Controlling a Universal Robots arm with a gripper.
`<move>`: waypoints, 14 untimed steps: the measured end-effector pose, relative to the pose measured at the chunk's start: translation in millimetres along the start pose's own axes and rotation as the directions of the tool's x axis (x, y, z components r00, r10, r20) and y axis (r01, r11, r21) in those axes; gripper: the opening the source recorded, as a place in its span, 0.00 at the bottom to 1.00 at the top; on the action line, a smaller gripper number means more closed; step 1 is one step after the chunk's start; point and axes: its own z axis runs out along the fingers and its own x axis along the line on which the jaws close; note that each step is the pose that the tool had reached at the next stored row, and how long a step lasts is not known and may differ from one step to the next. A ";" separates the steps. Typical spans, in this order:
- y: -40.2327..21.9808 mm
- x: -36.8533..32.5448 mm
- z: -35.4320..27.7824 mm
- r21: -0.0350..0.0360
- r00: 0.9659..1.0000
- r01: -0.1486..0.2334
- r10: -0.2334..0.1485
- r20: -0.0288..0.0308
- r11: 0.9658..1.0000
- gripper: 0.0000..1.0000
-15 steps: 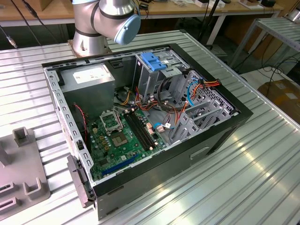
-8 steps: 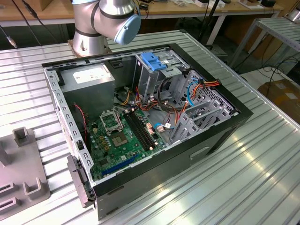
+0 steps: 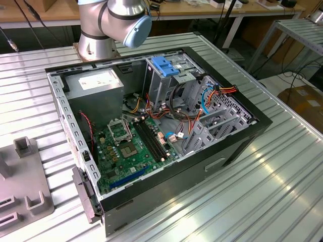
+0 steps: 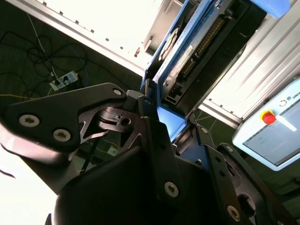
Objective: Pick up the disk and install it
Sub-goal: 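Pick up the disk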
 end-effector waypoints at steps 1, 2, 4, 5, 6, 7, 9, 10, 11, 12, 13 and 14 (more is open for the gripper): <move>-2.0 0.0 -0.1 0.000 1.000 0.000 0.000 0.000 1.000 0.37; -4.1 0.0 -0.1 0.000 1.000 0.000 0.000 0.000 1.000 0.37; -7.9 -0.1 -0.2 0.000 1.000 0.000 0.000 0.000 1.000 0.37; -9.6 -0.1 -0.2 0.000 1.000 0.000 0.000 0.000 1.000 0.37; -11.1 -0.1 -0.2 0.000 1.000 0.000 0.000 0.000 1.000 0.37; -12.6 -0.1 -0.3 0.000 1.000 0.000 0.000 0.000 1.000 0.37; -16.2 -0.1 -0.3 0.000 1.000 0.000 0.000 0.000 1.000 0.37; -19.8 -0.2 -0.4 -0.001 1.000 0.000 0.000 0.000 1.000 0.37; -23.2 -0.2 -0.5 -0.001 1.000 0.000 0.000 0.000 1.000 0.37; -25.2 -0.2 -0.5 -0.001 1.000 0.000 0.000 0.000 1.000 0.37; -27.1 -0.2 -0.6 -0.001 1.000 0.000 0.000 0.000 1.000 0.37; -29.7 -0.2 -0.6 -0.001 1.000 0.000 0.000 0.000 1.000 0.37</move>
